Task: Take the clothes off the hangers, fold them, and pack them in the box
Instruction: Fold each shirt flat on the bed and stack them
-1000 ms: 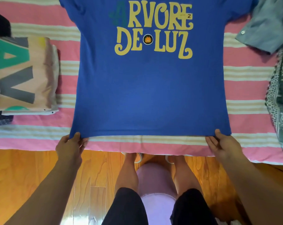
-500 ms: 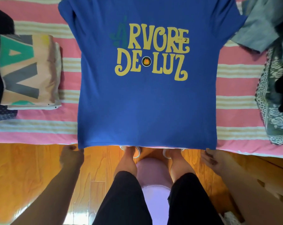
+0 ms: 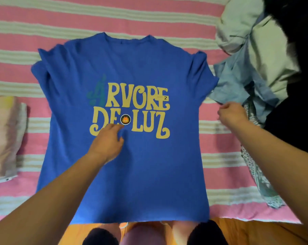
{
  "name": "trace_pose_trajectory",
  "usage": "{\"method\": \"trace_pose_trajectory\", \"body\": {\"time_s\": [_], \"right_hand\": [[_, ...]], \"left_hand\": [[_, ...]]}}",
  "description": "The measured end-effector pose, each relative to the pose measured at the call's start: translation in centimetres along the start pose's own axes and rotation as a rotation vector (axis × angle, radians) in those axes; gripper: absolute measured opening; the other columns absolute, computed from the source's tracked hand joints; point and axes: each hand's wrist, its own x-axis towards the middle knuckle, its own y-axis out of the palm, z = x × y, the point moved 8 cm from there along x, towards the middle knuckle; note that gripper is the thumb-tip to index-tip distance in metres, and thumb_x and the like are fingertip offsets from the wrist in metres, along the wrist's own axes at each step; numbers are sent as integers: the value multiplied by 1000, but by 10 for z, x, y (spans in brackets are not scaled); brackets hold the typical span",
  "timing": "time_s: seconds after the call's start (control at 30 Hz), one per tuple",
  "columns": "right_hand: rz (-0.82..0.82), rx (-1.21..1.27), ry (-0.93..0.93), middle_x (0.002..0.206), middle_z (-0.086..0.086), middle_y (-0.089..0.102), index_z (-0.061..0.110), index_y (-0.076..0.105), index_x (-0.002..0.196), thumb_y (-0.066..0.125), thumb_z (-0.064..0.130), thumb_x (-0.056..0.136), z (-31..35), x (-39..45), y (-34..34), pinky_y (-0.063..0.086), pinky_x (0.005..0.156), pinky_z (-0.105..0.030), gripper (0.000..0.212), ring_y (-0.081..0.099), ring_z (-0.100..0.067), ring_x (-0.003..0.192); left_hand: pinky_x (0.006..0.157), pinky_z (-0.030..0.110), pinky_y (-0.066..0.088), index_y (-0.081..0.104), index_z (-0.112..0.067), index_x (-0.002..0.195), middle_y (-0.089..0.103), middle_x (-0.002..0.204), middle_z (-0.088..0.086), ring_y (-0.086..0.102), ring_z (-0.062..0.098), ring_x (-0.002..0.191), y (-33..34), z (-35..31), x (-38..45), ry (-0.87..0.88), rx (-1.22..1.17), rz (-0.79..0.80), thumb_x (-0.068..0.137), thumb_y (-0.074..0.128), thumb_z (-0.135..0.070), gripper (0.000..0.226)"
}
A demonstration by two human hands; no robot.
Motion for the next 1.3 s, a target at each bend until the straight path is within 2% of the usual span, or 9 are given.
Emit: {"method": "trace_pose_trajectory", "body": {"time_s": [0.3,0.47,0.63,0.7,0.8,0.93,1.07,1.17,1.3], "right_hand": [[-92,-284,-408,124,-24,64,4,65,119,49,3,95,128,126,-3,47,94,-44,30,59,-43,115],[-79,-310,-329,141,-22,48,-3,43,139,61,20,96,148,164,35,40,105,-44,52,47,-38,130],[-72,-90,-148,137,-18,57,4,53,135,59,20,96,139,166,7,48,96,-45,43,55,-40,125],[-177,-28,-133,136,-21,57,4,50,134,53,22,100,123,151,-30,47,96,-46,39,55,-42,124],[-225,-2,-46,132,-27,57,3,48,128,50,27,101,76,128,-58,45,95,-48,36,55,-45,121],[-138,98,-59,106,-17,64,8,56,105,58,29,96,39,123,-34,41,76,-38,23,61,-39,102],[-50,349,-210,84,9,58,20,54,102,69,27,90,46,122,-10,41,72,-31,21,61,-21,87],[-11,433,-296,108,10,65,23,51,134,66,13,90,53,122,-8,48,88,-29,47,63,-16,102],[311,-57,-958,151,6,47,30,29,156,58,13,96,107,60,27,41,109,-37,68,49,-17,132]], "left_hand": [[96,48,50,-1,-46,158,20,156,2,28,34,138,34,-31,78,-154,516,76,98,46,-53,76],[96,45,50,-2,-46,159,17,155,1,27,31,137,41,-35,80,-230,542,98,99,44,-47,75],[101,44,51,-9,-40,160,12,155,4,25,35,137,39,-38,84,-252,564,223,101,44,-36,80],[100,43,50,-3,-34,161,17,154,4,29,34,138,35,-50,82,-286,601,285,99,47,-32,79],[94,38,50,44,-22,144,44,135,1,46,25,127,22,-109,95,-214,668,168,98,48,-33,47],[98,39,46,46,-24,144,44,144,6,42,28,131,24,-210,141,149,336,-122,98,48,-31,47],[121,45,28,6,-35,162,3,169,4,5,33,154,61,-231,178,115,355,181,100,46,-47,75],[122,43,21,14,-35,162,5,170,2,2,30,156,60,-232,184,72,266,264,100,47,-41,70],[107,42,46,45,-33,149,47,149,-13,46,19,140,34,-206,192,-79,-462,215,98,52,-14,55]]}}
